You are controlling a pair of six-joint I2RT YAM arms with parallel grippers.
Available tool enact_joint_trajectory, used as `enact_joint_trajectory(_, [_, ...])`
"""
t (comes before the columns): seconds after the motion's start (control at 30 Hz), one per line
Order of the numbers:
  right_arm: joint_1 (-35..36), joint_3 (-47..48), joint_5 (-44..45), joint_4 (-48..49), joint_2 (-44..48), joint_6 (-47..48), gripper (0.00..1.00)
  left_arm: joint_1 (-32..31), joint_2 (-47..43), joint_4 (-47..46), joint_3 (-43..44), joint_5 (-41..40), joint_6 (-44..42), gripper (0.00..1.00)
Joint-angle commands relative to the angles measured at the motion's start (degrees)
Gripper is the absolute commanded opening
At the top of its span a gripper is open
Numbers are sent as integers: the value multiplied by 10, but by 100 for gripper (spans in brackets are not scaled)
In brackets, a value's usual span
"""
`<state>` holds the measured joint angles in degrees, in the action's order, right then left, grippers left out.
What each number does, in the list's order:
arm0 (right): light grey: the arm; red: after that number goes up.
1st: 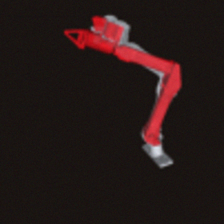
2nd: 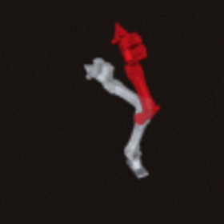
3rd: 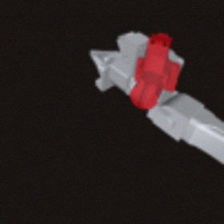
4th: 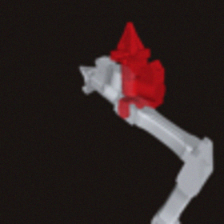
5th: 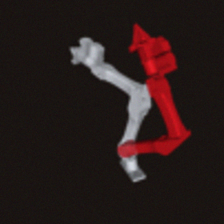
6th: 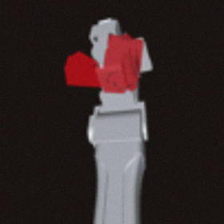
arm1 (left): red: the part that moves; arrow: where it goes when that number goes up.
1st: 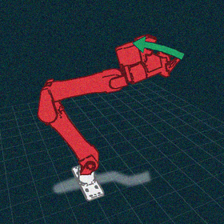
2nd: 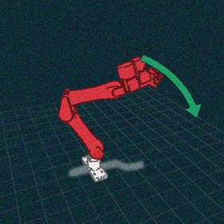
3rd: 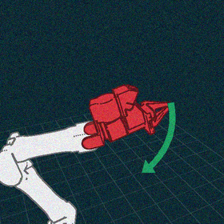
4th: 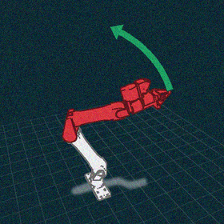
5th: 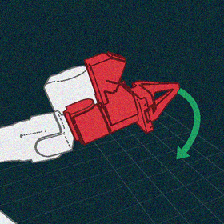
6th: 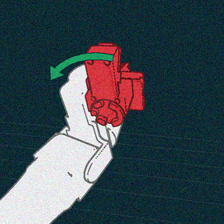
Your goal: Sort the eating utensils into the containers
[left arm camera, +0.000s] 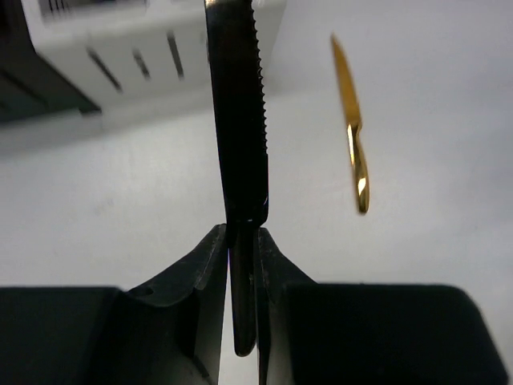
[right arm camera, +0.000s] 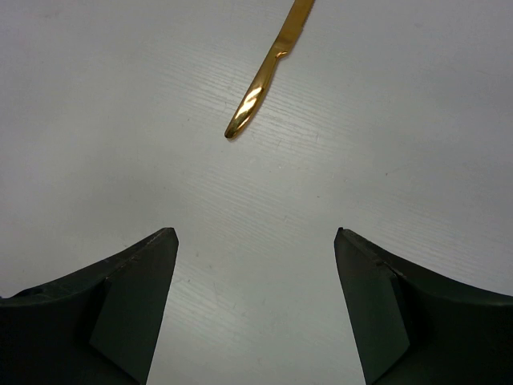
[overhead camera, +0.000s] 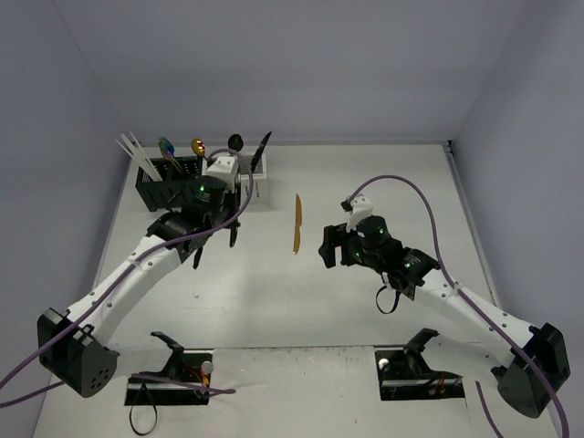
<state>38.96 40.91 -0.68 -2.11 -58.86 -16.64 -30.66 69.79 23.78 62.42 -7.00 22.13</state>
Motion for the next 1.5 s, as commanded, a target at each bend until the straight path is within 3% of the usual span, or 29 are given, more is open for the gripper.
enact_joint_trajectory(0.0, [-4,10,3,23,13,2,77,15,42,-170,81,2,-162,0])
enact_joint_trajectory(0.13, [-4,11,-6,22,23,3,76,52,129,-279,162,75,-230,0])
enact_joint_trajectory(0.33, [-5,10,-17,9,44,4,77,92,256,-337,278,159,-323,0])
enact_joint_trajectory(0.5, [-5,4,-23,1,42,12,77,107,330,-367,343,199,-332,0])
enact_joint_trajectory(0.67, [-7,2,-18,-4,35,14,77,112,356,-413,319,218,-318,0])
enact_joint_trajectory(0.93, [-7,6,-19,-5,30,16,77,115,343,-548,184,190,-332,0])
enact_joint_trajectory(1.2, [-7,1,-23,-10,41,10,77,133,354,-567,155,217,-338,0])
enact_joint_trajectory(1.23, [-7,0,-22,-11,43,8,77,133,353,-568,150,217,-336,1])
enact_joint_trajectory(1.3, [-7,0,-21,-11,43,7,77,133,348,-568,142,218,-333,24])
enact_joint_trajectory(1.4, [-7,1,-21,-12,39,6,77,133,330,-568,131,215,-317,44])
enact_joint_trajectory(1.47, [-7,4,-21,-12,35,6,77,133,307,-566,125,209,-297,49])
